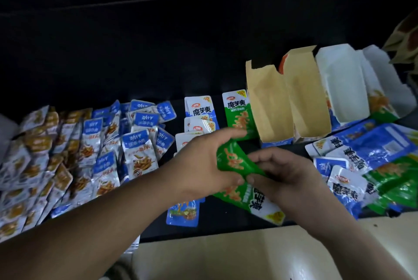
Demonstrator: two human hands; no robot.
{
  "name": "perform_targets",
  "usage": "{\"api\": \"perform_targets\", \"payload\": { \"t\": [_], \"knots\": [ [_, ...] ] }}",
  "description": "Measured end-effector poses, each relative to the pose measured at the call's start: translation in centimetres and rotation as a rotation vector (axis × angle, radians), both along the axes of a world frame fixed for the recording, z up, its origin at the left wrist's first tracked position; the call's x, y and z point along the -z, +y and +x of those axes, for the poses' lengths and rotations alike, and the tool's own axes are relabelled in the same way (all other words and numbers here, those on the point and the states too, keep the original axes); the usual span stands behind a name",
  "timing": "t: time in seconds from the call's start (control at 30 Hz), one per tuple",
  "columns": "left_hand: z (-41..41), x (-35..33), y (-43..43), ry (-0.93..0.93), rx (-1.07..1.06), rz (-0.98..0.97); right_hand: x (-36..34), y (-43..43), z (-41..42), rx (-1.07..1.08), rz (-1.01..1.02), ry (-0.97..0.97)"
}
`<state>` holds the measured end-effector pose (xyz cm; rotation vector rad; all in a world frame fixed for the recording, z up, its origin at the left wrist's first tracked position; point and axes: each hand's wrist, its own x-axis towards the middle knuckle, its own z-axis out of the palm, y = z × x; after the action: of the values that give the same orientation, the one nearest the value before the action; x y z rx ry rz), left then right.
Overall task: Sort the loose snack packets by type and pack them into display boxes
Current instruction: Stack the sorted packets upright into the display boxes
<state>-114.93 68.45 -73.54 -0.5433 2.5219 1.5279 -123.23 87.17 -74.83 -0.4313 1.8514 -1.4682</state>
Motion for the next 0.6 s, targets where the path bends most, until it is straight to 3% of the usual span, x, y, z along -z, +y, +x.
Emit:
{"api": "perform_targets", "payload": {
  "t": [0.1, 0.17, 0.2, 0.27, 0.33, 0.37, 0.47, 0.6],
  "knots": [
    [0.2, -0.3, -0.1, -0.011, -0.172, 0.105, 0.3, 0.2, -0.6, 0.275, 0.157, 0.248],
    [0.8, 0.0, -0.1, -0.013, -0.4, 0.25, 0.2, 0.6, -0.7, 0.496, 0.267, 0.36],
    [0.9, 0.0, 0.0, -0.008, -0.505, 0.342, -0.1, 0.7, -0.6, 0.55, 0.266, 0.311],
    [1.0, 0.1, 0.4, -0.002, -0.628, 0.544, -0.3, 0.4, -0.1, 0.503, 0.153, -0.001],
    [1.1, 0.0, 1.1, -0.025, -0.632, 0.664, -0.1, -0.5, 1.2, 0.396, -0.015, -0.36],
    [1.2, -0.1, 1.5, -0.062, -0.593, 0.651, 0.2, -0.9, 1.7, 0.372, -0.057, -0.428],
    [1.7, 0.2, 2.2, -0.176, -0.414, 0.495, 0.6, -1.4, 2.1, 0.426, -0.019, -0.322],
    [2.0, 0.7, 1.6, -0.163, -0.498, 0.607, 0.8, -1.1, 1.2, 0.541, -0.023, -0.297]
  ]
}}
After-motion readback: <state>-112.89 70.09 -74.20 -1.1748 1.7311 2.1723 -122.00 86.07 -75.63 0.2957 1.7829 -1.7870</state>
